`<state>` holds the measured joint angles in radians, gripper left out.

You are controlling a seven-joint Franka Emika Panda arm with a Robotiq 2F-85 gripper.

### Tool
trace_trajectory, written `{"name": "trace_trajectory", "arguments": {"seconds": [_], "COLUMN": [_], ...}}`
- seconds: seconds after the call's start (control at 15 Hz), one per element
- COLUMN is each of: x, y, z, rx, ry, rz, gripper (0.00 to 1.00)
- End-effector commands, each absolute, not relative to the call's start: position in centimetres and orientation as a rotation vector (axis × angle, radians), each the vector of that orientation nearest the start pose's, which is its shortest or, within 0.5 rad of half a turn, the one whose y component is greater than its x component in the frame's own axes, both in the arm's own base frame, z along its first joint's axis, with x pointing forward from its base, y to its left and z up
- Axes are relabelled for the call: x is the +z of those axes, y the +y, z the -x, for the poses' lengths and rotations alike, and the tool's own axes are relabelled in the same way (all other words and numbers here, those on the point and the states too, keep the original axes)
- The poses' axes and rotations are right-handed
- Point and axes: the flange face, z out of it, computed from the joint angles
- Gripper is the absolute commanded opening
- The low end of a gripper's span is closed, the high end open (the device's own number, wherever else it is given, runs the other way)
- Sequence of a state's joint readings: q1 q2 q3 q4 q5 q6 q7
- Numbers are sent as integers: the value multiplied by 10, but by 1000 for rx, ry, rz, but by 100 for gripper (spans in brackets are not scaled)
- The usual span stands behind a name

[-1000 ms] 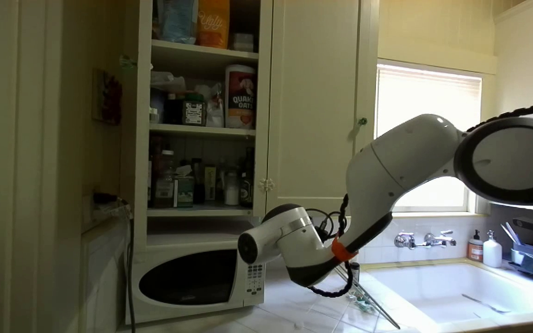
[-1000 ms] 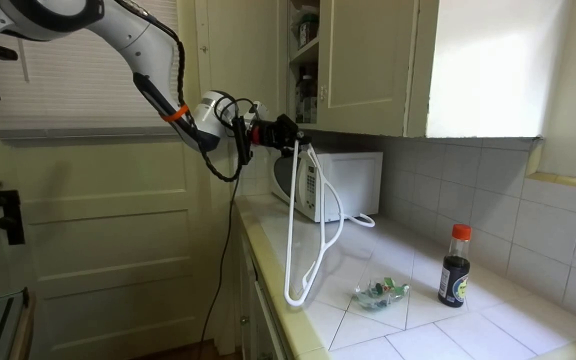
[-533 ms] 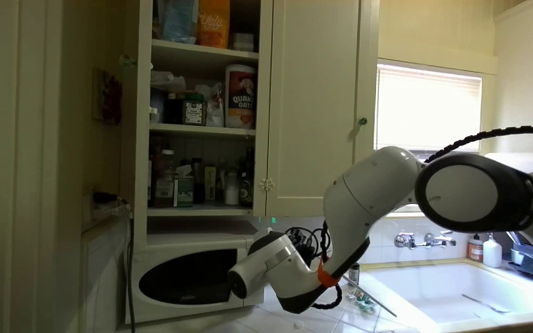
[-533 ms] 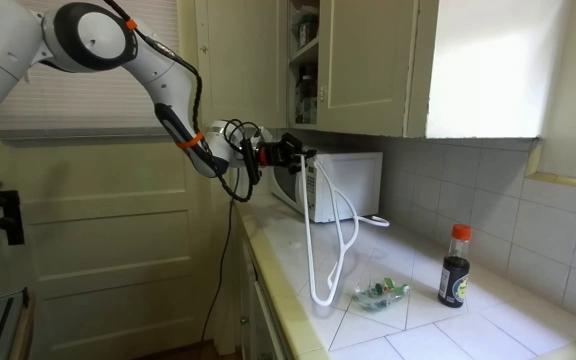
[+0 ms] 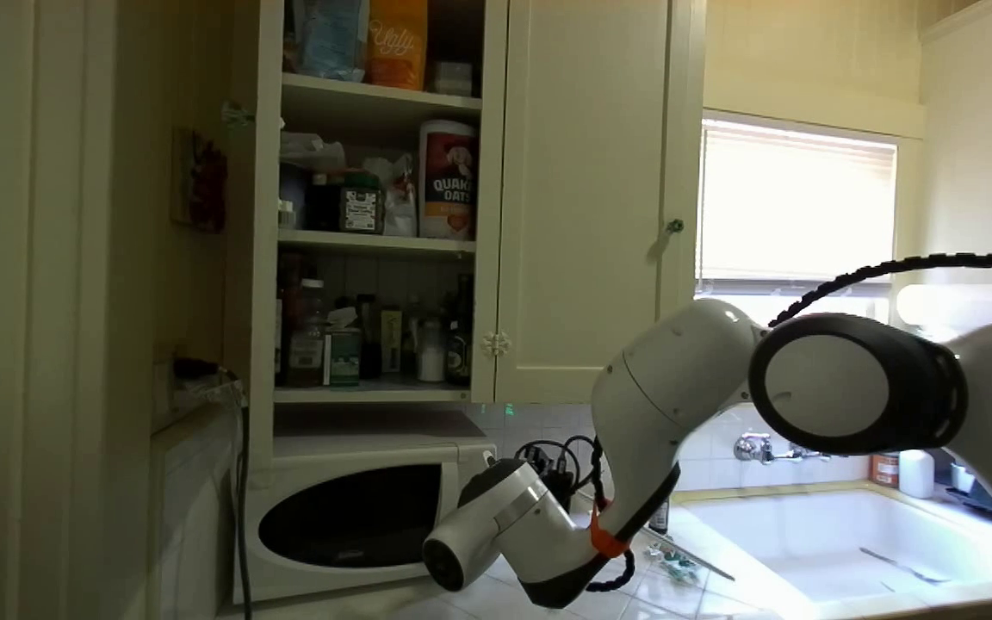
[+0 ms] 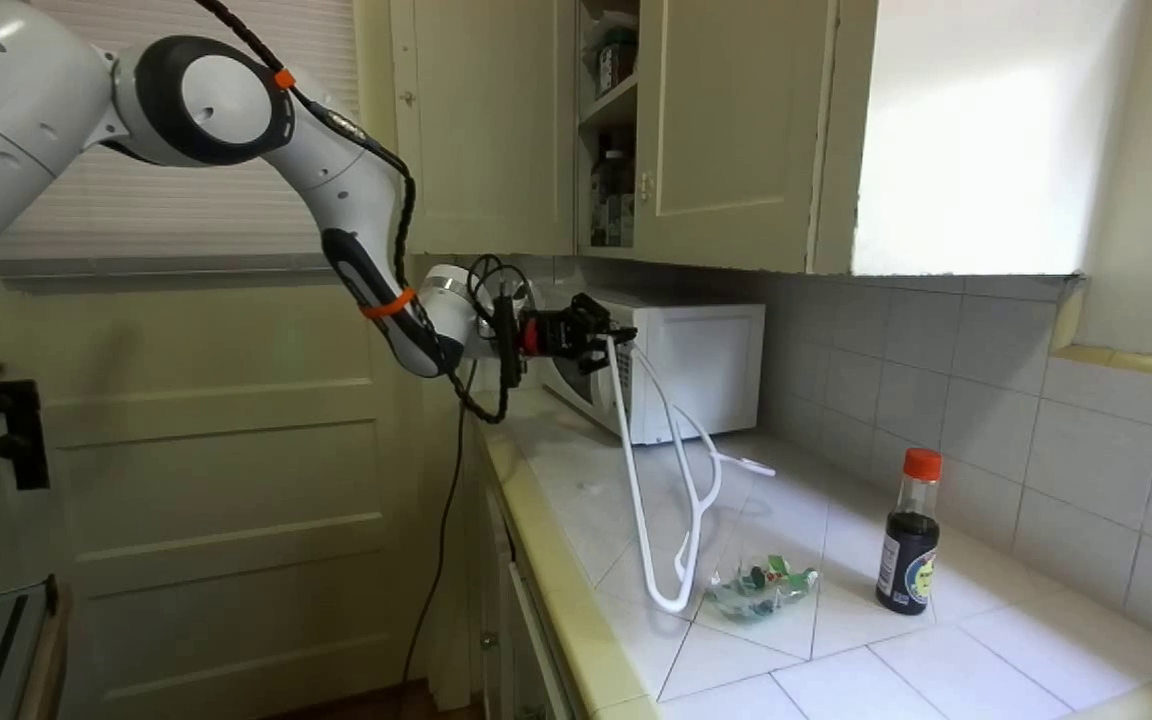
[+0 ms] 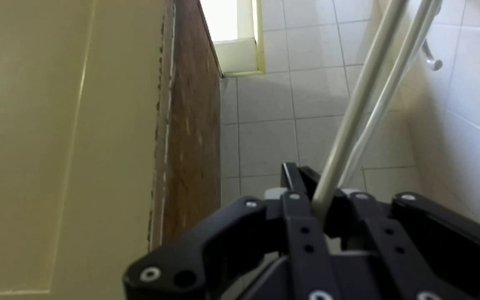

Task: Unhook the hanger from the right cabinet door and put it on the counter

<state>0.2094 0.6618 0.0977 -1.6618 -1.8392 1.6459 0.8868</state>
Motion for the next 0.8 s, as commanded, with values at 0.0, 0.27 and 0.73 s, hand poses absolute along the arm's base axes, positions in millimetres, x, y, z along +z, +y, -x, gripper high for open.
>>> {"name": "trace_trajectory", "arguments": {"seconds": [0.0,0.27,0.73], "x": [279,286,295], "y": [114,123,94], "z": [-687,-680,-647], "rx": [565,660,812], "ry": [434,459,485], "rz": [-1491,-1571,-1839], "gripper": [2,2,2]}}
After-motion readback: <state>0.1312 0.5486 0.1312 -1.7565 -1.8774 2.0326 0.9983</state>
